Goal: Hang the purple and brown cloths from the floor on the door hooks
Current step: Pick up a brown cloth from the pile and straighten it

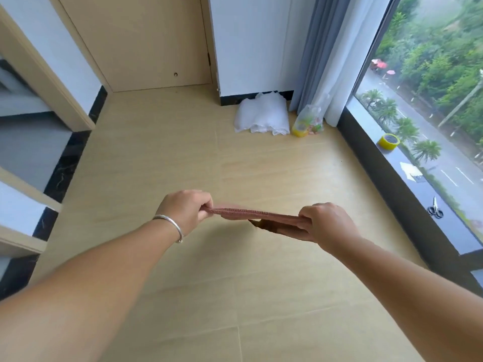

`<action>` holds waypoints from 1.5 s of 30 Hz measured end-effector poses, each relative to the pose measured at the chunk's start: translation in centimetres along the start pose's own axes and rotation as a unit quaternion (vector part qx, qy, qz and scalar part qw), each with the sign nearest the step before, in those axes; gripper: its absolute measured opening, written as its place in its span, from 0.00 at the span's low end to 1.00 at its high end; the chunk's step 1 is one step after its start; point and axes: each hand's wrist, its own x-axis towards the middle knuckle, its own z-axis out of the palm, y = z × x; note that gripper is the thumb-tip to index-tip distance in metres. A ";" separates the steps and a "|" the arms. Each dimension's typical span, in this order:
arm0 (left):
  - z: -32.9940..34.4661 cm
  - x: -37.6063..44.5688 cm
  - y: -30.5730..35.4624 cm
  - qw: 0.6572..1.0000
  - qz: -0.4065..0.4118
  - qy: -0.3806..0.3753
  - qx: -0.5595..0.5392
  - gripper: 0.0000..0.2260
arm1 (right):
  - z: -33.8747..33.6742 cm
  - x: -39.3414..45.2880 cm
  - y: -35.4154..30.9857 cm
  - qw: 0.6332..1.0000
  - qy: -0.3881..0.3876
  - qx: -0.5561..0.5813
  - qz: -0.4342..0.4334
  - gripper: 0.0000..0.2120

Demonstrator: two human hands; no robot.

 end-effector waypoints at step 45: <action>61.0 -11.4 -11.9 0.967 -0.134 -0.196 -0.092 0.08 | 59.1 1.5 14.2 0.980 -0.199 0.008 -0.012 0.09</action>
